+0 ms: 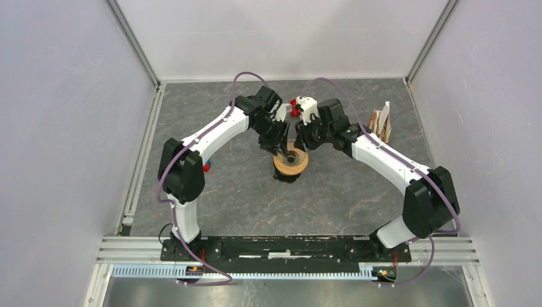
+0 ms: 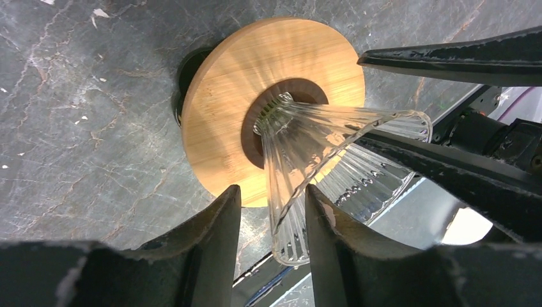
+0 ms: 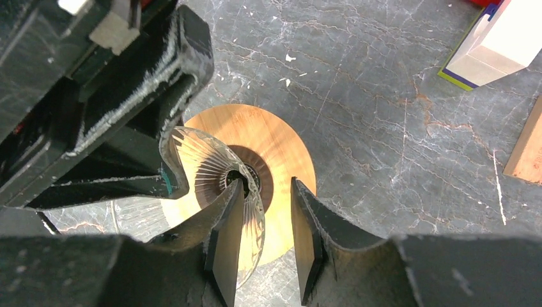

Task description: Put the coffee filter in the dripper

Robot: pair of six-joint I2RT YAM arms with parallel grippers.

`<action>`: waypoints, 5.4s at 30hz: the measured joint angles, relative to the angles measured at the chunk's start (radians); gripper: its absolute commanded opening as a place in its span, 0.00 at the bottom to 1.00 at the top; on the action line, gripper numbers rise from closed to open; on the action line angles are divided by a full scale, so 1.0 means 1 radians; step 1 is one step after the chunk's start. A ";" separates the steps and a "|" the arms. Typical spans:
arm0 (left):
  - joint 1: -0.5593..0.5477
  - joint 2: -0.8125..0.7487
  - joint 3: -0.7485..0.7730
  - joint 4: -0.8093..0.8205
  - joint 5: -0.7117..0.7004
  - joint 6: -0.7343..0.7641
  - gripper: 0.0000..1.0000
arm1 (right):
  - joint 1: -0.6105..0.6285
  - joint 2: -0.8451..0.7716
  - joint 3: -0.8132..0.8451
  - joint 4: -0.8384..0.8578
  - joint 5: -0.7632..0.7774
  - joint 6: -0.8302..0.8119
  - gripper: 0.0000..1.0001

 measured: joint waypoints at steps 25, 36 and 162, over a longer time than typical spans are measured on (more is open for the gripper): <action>0.024 -0.035 0.006 -0.001 0.005 0.000 0.28 | -0.016 0.018 0.009 -0.010 -0.068 0.026 0.14; 0.033 -0.066 0.006 -0.007 0.000 0.001 0.26 | -0.016 0.023 0.010 -0.009 -0.101 0.048 0.15; 0.023 -0.477 -0.143 0.314 0.445 0.549 0.61 | -0.204 -0.359 -0.160 0.581 -0.867 0.126 0.00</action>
